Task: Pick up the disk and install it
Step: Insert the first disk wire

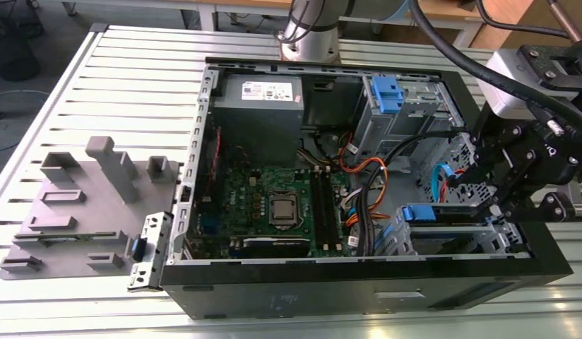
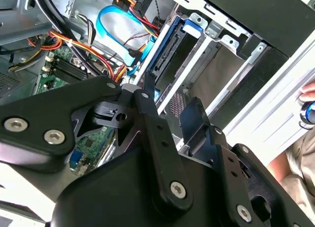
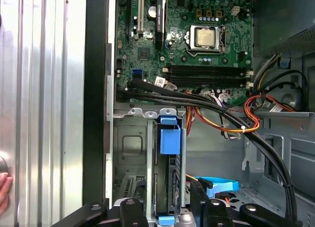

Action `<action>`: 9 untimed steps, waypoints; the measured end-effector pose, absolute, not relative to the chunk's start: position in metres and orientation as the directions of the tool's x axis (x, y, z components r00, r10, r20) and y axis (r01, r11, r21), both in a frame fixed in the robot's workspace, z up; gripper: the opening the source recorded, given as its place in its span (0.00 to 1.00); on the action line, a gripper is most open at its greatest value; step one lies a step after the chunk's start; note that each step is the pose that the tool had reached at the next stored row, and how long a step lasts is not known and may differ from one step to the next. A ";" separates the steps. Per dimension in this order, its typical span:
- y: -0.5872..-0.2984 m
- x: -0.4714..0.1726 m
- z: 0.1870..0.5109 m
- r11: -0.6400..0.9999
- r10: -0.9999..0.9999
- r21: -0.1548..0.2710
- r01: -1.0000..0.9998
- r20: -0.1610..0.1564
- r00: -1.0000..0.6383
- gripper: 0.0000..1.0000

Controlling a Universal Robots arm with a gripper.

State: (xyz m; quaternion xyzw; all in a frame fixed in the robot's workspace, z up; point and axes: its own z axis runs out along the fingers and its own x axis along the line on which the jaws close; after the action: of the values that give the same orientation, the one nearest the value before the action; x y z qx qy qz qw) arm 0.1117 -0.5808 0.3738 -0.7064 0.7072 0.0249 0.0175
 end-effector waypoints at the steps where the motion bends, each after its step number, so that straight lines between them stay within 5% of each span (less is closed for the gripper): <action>1: -0.581 0.112 0.374 0.001 -0.998 0.011 -1.000 -0.060 -0.001 0.48; 9: -0.581 0.112 0.375 0.001 -0.998 0.011 -1.000 -0.060 -0.002 0.48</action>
State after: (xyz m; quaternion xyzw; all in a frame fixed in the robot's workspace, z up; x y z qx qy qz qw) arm 0.1117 -0.5808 0.3750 -0.7063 0.7072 0.0248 0.0174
